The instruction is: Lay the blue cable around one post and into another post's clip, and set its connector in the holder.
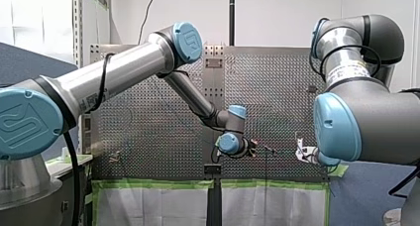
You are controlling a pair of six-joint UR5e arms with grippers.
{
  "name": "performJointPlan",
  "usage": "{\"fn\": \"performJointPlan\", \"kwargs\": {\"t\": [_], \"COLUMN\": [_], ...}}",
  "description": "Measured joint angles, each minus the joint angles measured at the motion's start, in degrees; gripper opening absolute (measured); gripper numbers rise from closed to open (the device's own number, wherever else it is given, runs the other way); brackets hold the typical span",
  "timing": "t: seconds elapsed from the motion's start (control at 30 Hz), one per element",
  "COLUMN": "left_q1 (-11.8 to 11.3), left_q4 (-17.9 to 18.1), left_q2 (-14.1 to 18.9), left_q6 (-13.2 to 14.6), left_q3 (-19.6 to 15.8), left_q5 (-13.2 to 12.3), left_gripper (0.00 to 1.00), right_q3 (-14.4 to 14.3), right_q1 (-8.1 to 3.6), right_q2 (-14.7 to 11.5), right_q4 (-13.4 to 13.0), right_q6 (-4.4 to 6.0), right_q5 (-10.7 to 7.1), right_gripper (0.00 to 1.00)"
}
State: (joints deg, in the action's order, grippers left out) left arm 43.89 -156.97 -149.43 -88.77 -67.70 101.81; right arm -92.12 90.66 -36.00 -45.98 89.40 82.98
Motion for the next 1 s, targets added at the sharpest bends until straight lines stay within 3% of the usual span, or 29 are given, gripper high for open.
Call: {"fn": "performJointPlan", "kwargs": {"t": [0.33, 0.67, 1.0], "left_q1": [-0.19, 0.38, 1.65], "left_q4": [-0.8, 3.62, 8.61], "left_q2": [0.91, 5.93, 10.94], "left_q6": [0.15, 0.54, -1.9], "left_q3": [-0.61, -5.58, -10.59], "left_q5": [0.89, 5.95, 10.96], "left_gripper": [1.0, 1.0, 1.0], "right_q3": [0.02, 0.02, 0.01], "right_q1": [0.0, 0.0, 0.05], "right_q2": [0.02, 0.01, 0.04], "right_q4": [0.11, 0.3, 0.82], "right_q6": [-0.08, -0.06, -0.01], "right_q5": [-0.08, -0.09, -0.16], "right_gripper": [0.28, 0.28, 0.28]}}
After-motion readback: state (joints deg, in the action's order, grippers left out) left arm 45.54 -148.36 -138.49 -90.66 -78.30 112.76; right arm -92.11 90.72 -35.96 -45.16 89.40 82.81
